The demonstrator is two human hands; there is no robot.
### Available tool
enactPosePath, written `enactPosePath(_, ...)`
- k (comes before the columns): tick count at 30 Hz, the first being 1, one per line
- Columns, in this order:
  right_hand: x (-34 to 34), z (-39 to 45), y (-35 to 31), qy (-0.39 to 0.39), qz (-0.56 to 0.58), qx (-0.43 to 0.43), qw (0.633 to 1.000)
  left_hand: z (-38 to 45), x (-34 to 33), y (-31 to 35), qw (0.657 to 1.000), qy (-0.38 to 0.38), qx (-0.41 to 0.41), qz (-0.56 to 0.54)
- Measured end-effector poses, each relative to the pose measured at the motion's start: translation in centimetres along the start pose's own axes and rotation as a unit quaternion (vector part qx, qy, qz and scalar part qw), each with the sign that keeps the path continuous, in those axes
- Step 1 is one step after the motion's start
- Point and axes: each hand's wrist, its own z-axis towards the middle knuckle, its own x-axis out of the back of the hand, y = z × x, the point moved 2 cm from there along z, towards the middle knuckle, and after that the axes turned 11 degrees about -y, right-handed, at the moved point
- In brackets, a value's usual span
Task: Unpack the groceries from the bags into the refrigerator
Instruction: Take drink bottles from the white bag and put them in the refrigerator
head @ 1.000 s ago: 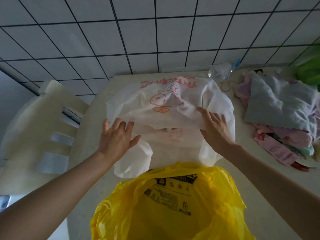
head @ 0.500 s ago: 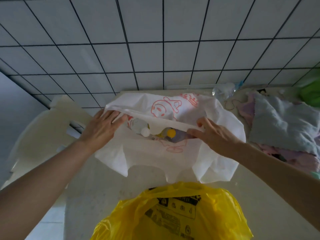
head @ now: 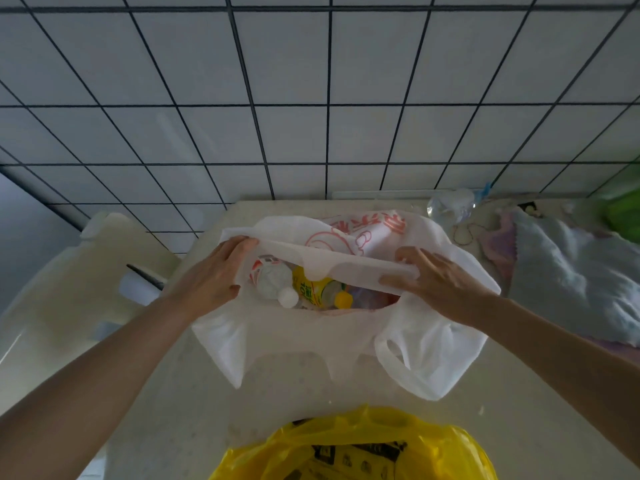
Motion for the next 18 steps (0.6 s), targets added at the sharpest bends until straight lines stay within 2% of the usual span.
enactPosePath(3,-0.8,0.3,2.2,-0.014,-0.009,-0.009,1.0,1.3,0.1,-0.4,0.999,-0.036,0.0,-0.003)
enactPosePath(6,-0.6,0.6,4.1,0.022,0.018,-0.082,0.996,3.1,-0.2,-0.2,0.998,-0.061,-0.012,-0.025)
enactPosePath(9,-0.5,1.6,4.4,0.023,0.065,-0.16,0.985,4.7,-0.1,-0.1,0.997,-0.067,-0.004,-0.041)
enactPosePath(14,-1.2,3.0,4.9,-0.087,0.066,-0.24,0.965,6.0,0.1,-1.2,0.994,-0.104,0.015,-0.03)
enactPosePath(18,-1.4,4.1,6.6,-0.093,0.162,-0.264,0.946,6.8,0.0,-2.1,0.992,-0.118,0.025,-0.047)
